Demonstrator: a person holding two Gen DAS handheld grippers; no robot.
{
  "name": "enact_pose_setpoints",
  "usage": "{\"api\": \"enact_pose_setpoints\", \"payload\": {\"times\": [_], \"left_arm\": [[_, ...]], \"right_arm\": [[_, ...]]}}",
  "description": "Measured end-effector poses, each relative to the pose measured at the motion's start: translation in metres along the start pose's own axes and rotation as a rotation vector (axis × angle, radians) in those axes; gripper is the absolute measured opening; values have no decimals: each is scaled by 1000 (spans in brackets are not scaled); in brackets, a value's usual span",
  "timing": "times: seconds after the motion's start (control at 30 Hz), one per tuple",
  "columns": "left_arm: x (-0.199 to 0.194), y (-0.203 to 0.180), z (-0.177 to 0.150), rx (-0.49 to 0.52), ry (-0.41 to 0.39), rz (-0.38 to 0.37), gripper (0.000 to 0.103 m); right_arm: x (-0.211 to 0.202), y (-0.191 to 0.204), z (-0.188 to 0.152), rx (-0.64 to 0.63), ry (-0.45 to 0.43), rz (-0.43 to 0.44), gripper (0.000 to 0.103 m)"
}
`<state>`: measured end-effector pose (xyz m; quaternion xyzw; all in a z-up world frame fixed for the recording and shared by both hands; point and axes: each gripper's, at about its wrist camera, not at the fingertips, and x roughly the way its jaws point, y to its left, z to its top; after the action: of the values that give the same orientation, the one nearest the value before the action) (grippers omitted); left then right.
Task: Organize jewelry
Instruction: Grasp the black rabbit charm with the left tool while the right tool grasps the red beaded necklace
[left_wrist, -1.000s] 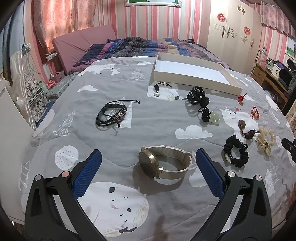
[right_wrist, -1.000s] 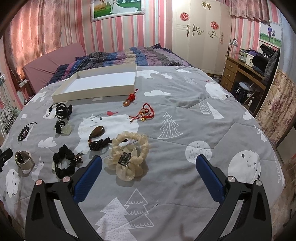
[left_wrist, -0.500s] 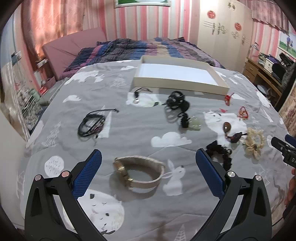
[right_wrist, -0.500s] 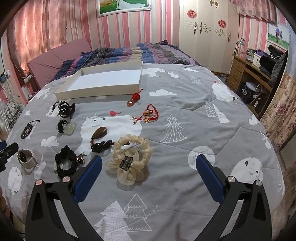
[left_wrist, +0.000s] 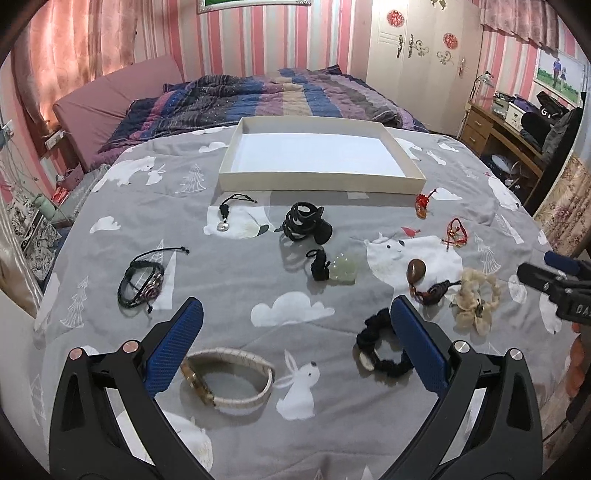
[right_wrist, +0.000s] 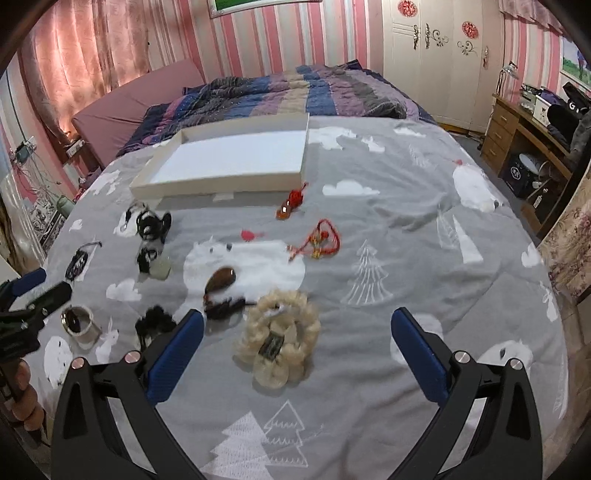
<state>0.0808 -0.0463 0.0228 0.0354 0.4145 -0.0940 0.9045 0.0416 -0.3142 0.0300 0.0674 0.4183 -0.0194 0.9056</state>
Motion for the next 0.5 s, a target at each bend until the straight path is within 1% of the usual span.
{"api": "enact_pose_setpoints", "payload": {"times": [0.07, 0.17, 0.23, 0.3, 0.33, 0.4, 0.47, 0.5], "left_arm": [[8, -1, 7, -3, 17, 10, 100], [20, -2, 15, 0, 45, 36, 100], [31, -2, 20, 1, 76, 37, 100], [41, -3, 23, 2, 106, 31, 100], [47, -5, 24, 1, 124, 13, 100], [53, -7, 25, 3, 140, -1, 100], [62, -9, 28, 2, 153, -3, 97], [65, -11, 29, 0, 159, -5, 89]], "right_arm": [[3, -2, 10, 0, 13, -21, 101], [6, -3, 22, -15, 31, 2, 101], [12, -5, 29, -28, 49, -7, 101], [20, -7, 36, -33, 67, -25, 101], [24, -7, 39, -41, 78, -27, 101], [36, -9, 47, -47, 102, -27, 101], [46, -12, 50, -39, 123, -22, 101], [53, -14, 52, -37, 132, -21, 101]]}}
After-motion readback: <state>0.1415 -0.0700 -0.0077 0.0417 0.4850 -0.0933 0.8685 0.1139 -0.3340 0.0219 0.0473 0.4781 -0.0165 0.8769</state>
